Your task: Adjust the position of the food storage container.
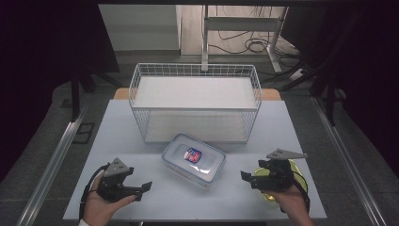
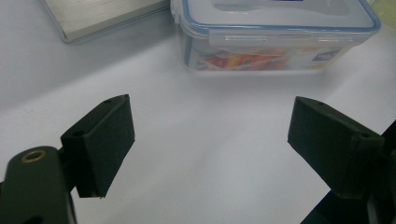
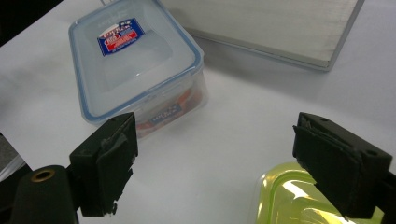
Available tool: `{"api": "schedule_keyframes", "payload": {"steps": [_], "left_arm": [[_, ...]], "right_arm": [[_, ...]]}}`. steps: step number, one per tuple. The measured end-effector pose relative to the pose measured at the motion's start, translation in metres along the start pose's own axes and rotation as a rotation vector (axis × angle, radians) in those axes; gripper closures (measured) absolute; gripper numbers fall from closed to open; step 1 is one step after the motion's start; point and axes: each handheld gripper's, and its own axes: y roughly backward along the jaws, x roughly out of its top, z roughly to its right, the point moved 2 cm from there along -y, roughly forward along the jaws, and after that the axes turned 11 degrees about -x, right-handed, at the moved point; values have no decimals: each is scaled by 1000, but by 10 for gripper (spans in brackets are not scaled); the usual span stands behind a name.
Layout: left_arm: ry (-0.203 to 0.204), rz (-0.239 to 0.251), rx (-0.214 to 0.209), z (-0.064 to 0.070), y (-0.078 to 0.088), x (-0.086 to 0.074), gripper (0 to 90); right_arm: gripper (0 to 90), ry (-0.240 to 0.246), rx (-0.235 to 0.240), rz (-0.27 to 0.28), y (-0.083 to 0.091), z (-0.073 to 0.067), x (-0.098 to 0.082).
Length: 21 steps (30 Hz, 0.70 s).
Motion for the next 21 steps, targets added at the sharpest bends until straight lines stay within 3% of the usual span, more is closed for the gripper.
{"api": "schedule_keyframes", "payload": {"steps": [21], "left_arm": [[10,-4,-13,0,2,1,142]], "right_arm": [[171,-7,14,12,6,-6,15]]}}
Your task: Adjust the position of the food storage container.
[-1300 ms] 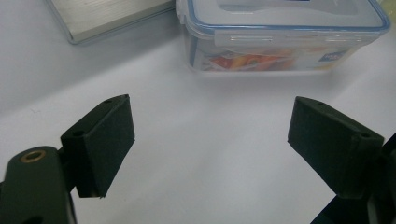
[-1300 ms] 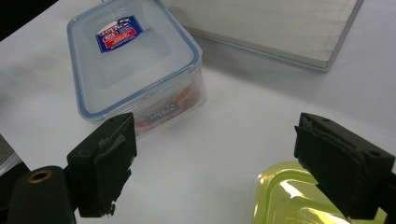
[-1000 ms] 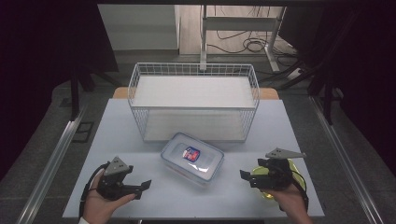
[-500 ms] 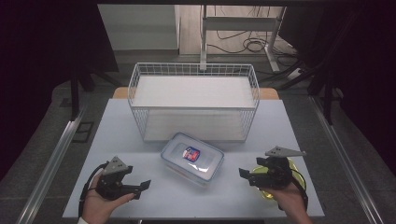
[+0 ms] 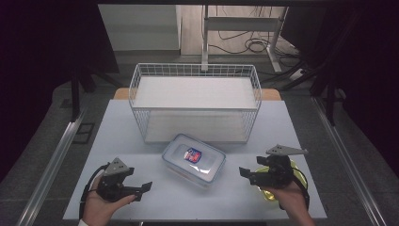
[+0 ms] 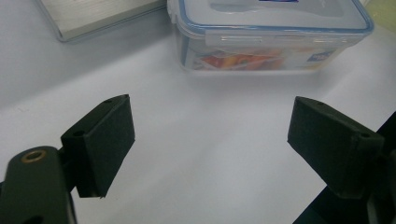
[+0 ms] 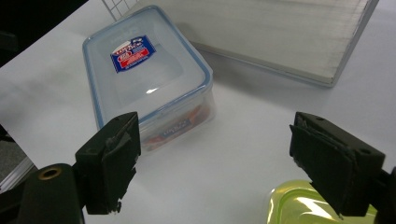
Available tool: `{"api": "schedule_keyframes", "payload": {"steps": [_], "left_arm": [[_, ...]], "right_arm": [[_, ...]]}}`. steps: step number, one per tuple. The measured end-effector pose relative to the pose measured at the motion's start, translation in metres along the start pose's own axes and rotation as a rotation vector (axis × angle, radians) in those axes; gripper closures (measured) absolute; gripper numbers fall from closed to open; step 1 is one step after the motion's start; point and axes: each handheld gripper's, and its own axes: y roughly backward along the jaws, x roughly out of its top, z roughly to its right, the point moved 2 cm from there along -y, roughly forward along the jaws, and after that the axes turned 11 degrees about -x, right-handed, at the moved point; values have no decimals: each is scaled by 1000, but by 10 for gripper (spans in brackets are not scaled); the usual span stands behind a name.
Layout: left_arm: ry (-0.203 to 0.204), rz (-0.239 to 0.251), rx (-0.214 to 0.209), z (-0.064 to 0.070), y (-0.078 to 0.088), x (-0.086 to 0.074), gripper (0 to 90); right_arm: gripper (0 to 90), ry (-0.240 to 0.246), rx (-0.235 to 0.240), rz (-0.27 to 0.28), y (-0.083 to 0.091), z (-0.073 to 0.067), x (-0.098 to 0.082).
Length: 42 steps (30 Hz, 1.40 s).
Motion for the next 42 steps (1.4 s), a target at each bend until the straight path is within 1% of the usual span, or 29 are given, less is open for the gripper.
{"api": "schedule_keyframes", "payload": {"steps": [6,7,8,11,15,19,20,22,23,27,29,30,31,33,34,35,37,38,39,40,41,42], "left_arm": [[11,10,-4,-3,3,1,142],[12,9,-5,-3,3,1,142],[14,9,-8,-3,3,1,142],[14,8,-10,-4,3,2,142],[15,9,-11,-6,5,2,142],[19,11,-17,-8,8,3,142],[19,11,-17,-8,8,3,142],[23,13,-20,-10,10,4,142],[24,11,-22,-11,11,4,143],[20,3,-28,-12,15,5,143],[22,4,-29,-13,16,5,143],[24,7,-32,-13,18,5,143],[24,8,-33,-14,21,6,143],[26,9,-36,-14,23,7,143],[26,9,-36,-14,23,7,143],[25,9,-42,-15,24,8,143],[23,8,-49,-15,26,8,143],[23,8,-49,-15,26,8,143],[24,11,-51,-15,27,9,142],[25,14,-53,-16,28,9,142],[26,16,-55,-16,30,9,143],[26,16,-55,-16,30,9,143]], "right_arm": [[186,9,-8,-23,-7,-13,7],[186,9,-8,-23,-7,-13,7],[195,15,-12,-29,-9,-19,10],[210,12,-20,-32,-12,-27,15],[244,8,-12,-24,-17,-39,24],[304,18,-3,-24,-26,-51,36],[304,18,-3,-24,-26,-51,36],[347,25,0,-33,-33,-56,40],[391,31,6,-46,-42,-59,43],[503,36,11,-65,-59,-64,48],[562,38,12,-70,-66,-66,50],[562,38,12,-70,-66,-66,50],[618,43,14,-72,-71,-68,53],[673,37,16,-72,-76,-70,56],[673,37,16,-72,-76,-70,56],[711,38,17,-73,-81,-72,58],[745,44,21,-74,-85,-75,60],[745,44,21,-74,-85,-75,60],[777,49,20,-76,-89,-79,61],[777,49,20,-76,-89,-79,61],[808,52,18,-82,-93,-80,62],[821,49,18,-81,-95,-81,63]]}}
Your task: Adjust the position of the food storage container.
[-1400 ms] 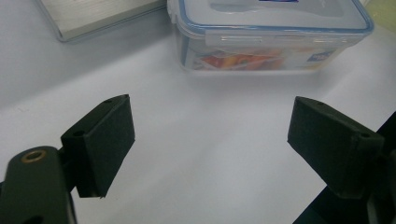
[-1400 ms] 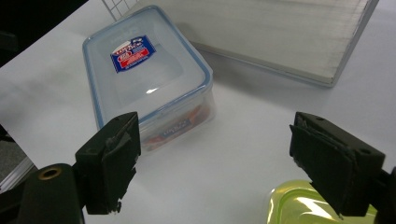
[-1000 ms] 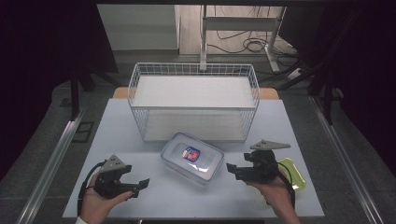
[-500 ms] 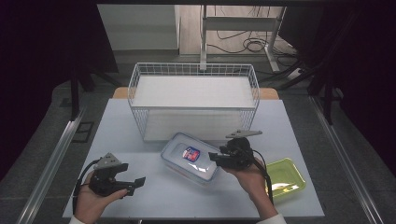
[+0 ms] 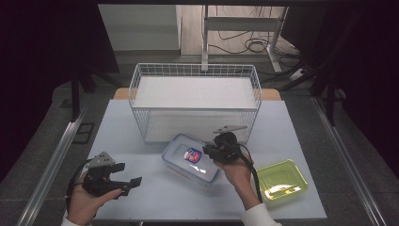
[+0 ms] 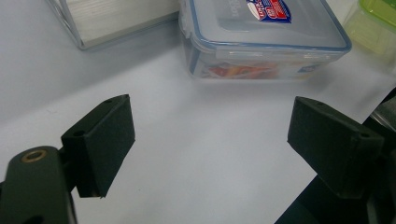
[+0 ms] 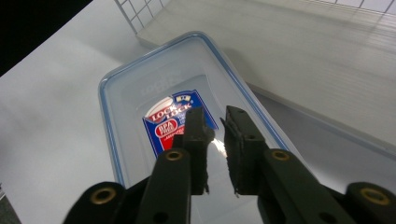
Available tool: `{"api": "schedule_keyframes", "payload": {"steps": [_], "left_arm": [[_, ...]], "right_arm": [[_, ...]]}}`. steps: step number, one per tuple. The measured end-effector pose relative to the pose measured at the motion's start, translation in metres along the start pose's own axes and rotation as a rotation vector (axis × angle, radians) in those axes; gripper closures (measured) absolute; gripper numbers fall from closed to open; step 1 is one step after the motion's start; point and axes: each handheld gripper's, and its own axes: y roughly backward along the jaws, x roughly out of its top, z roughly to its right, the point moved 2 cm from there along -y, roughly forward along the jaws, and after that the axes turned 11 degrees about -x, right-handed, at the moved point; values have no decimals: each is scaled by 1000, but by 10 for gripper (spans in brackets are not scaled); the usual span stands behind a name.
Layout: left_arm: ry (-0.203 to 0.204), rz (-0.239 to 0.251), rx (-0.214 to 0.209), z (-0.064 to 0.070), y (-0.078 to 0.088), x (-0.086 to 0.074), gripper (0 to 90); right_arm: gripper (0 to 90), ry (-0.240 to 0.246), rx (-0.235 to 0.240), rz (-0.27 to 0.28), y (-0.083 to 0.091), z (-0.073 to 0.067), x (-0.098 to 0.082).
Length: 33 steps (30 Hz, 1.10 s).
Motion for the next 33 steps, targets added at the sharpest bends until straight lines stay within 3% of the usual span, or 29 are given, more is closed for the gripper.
{"api": "schedule_keyframes", "payload": {"steps": [7,25,33], "left_arm": [[-3,-18,-3,0,-5,-2,143],[-15,-49,4,5,-21,-7,143],[-16,-55,4,4,-23,-8,143]], "right_arm": [[886,2,-23,-3,-12,0,6],[892,4,-82,-24,-44,3,11],[893,6,-89,-9,-54,4,16]]}}
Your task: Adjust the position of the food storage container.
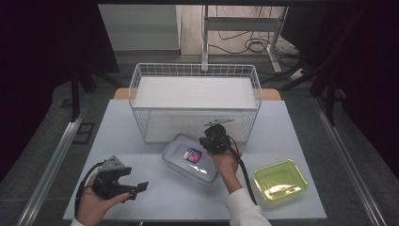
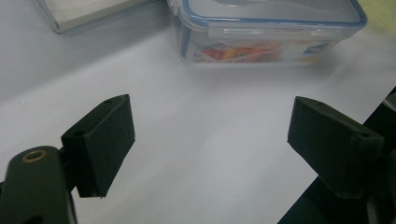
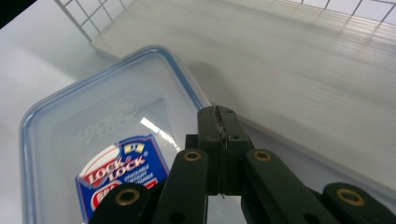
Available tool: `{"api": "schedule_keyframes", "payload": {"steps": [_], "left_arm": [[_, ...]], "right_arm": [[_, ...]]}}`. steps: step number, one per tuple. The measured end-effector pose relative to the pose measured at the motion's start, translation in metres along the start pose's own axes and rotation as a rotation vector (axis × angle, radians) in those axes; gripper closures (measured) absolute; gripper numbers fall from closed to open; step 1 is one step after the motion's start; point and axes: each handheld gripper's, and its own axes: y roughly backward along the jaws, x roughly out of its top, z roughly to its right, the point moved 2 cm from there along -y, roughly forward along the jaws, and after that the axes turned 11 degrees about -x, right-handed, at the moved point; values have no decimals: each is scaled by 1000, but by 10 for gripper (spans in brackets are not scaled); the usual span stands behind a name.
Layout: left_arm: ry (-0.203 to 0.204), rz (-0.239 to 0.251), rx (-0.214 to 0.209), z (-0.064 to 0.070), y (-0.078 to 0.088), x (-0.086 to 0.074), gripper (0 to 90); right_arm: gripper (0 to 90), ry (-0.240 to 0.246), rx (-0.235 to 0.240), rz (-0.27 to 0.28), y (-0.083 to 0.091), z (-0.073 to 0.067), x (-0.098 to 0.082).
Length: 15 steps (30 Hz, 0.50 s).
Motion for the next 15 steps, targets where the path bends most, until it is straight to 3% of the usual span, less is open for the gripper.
{"api": "schedule_keyframes", "payload": {"steps": [13,15], "left_arm": [[0,-2,3,-1,0,-1,143],[2,-2,4,-1,0,-1,143]], "right_arm": [[893,10,-9,29,-19,-4,12],[894,27,-32,26,-25,-6,14]]}}
